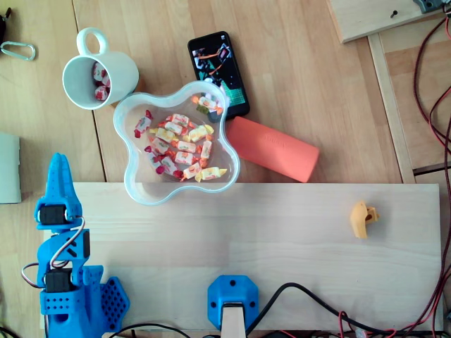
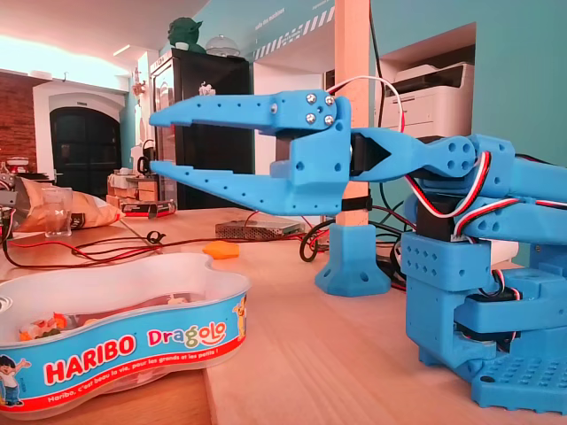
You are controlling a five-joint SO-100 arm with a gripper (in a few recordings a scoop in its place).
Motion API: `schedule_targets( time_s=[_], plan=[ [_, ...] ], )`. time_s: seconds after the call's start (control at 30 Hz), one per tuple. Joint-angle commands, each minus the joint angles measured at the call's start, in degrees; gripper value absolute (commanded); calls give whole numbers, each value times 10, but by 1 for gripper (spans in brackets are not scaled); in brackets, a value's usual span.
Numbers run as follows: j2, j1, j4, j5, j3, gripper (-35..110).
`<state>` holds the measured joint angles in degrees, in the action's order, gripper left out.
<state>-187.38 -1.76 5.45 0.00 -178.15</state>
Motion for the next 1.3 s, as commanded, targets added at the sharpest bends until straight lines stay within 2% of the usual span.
schedule_targets(
  time_s=[0.0, 1.27],
  plan=[
    [-24, 5, -4, 3, -20, 11],
    [-23, 4, -3, -6, -20, 11]
  ],
)
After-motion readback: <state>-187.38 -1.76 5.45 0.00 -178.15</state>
